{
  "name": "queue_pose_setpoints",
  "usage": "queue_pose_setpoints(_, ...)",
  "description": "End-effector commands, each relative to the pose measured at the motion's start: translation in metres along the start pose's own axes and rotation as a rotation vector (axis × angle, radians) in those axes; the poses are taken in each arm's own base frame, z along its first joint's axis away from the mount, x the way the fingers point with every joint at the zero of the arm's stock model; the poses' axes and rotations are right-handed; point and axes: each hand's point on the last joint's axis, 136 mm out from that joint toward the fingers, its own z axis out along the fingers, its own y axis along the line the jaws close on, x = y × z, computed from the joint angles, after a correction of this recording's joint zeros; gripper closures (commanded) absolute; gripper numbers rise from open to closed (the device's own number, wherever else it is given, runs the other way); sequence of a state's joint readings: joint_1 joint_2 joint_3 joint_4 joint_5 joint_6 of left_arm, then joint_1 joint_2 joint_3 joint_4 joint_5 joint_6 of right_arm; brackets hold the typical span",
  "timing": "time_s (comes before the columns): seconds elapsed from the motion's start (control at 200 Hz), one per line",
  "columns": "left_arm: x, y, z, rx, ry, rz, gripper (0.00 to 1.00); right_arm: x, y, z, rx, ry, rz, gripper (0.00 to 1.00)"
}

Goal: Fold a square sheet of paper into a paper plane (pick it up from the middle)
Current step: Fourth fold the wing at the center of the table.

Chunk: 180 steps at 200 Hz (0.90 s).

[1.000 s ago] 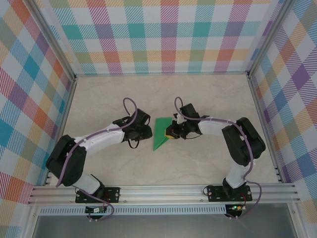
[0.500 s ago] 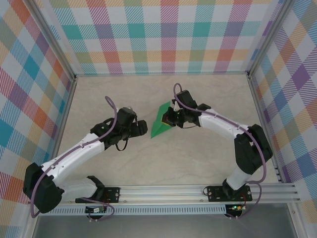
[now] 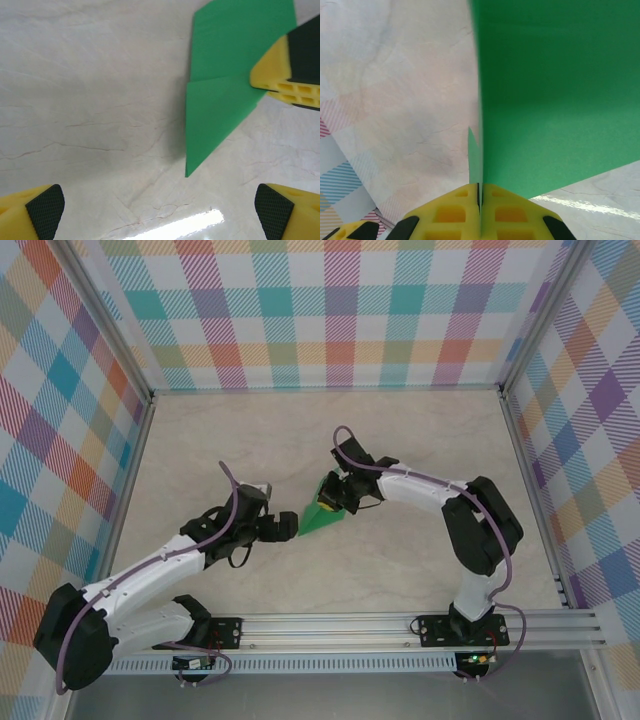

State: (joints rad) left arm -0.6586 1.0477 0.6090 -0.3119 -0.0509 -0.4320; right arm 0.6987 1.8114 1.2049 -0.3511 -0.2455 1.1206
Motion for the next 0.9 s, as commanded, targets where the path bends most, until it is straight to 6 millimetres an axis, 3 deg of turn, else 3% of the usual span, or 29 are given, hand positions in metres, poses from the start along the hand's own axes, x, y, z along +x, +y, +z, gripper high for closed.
queue_pose_setpoints(0.0, -0.017, -0.032, 0.0, 0.164, -0.098, 0.083, 0.01, 0.002, -0.009, 0.003, 0.052, 0.006, 0.067, 0.97)
queue_pose_setpoints(0.155, -0.013, -0.038, 0.013, 0.177, -0.107, 0.165, 0.07, 0.005, -0.016, 0.002, 0.09, 0.016, 0.106, 0.97)
queue_pose_setpoints(0.456, -0.001, -0.049, 0.041, 0.256, -0.156, 0.353, 0.11, 0.008, -0.015, -0.004, 0.132, 0.037, 0.151, 0.97)
queue_pose_setpoints(0.691, 0.007, -0.058, 0.058, 0.315, -0.183, 0.485, 0.24, 0.007, -0.01, -0.003, 0.124, 0.064, 0.177, 0.97)
queue_pose_setpoints(0.897, 0.001, -0.063, 0.068, 0.323, -0.219, 0.536, 0.36, 0.009, -0.007, 0.001, 0.114, 0.095, 0.195, 0.97)
